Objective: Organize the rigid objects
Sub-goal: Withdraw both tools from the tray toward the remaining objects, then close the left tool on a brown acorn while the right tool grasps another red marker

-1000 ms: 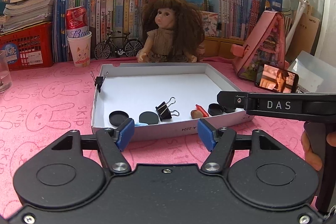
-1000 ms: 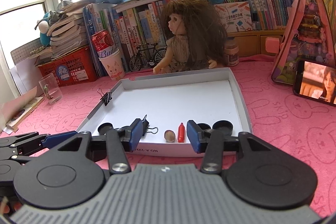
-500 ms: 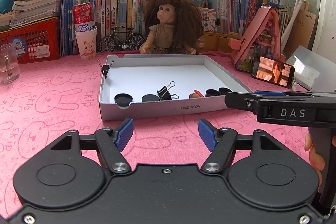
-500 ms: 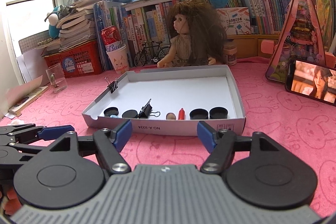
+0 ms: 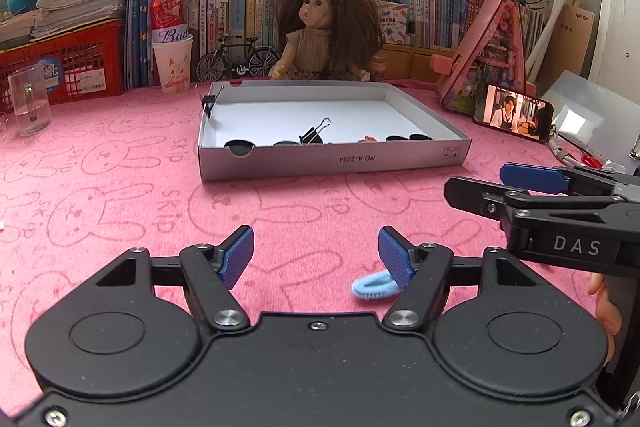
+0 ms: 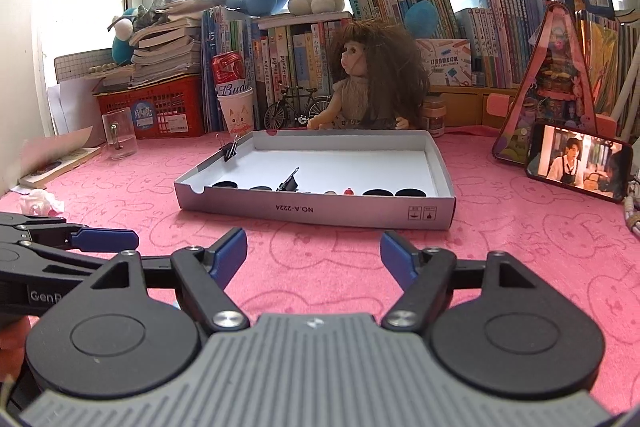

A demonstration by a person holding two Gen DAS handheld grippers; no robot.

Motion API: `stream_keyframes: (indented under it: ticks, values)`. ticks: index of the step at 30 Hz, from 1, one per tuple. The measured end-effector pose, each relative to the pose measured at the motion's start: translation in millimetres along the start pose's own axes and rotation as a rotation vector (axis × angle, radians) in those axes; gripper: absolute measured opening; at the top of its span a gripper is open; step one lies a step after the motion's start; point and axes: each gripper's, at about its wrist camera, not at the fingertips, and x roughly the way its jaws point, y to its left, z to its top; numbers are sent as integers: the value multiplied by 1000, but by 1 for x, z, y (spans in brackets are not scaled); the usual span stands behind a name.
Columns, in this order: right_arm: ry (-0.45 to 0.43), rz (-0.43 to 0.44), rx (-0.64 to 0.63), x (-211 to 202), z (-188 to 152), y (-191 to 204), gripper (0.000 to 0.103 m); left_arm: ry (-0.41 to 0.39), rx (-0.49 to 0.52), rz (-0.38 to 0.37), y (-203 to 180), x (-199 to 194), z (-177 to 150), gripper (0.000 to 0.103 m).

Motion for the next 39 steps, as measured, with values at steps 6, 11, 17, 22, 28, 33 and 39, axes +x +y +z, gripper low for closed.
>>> stream_keyframes:
  ticks: [6,11,17,22,28,33,39]
  values:
    - [-5,-37,12,-13,-18,0,83,-22,8,13,-3,-16,-15,68]
    - [3,-79,40,-18,-28,-6,83,-45,15,24,-11,-29,-28,70]
    - [-19,-145,49,-28,-39,-12,83,-26,21,31,-19,-34,-41,70]
    - [-2,-196,57,-34,-44,-19,83,-9,22,2,-21,-37,-48,48]
    - [77,-230,51,-40,-50,-22,46,3,4,-9,-19,-35,-50,27]
    - [95,-160,44,-40,-50,-17,33,3,12,-13,-21,-35,-51,24]
    - [53,121,58,-50,-46,-5,61,5,5,-13,-21,-34,-51,24]
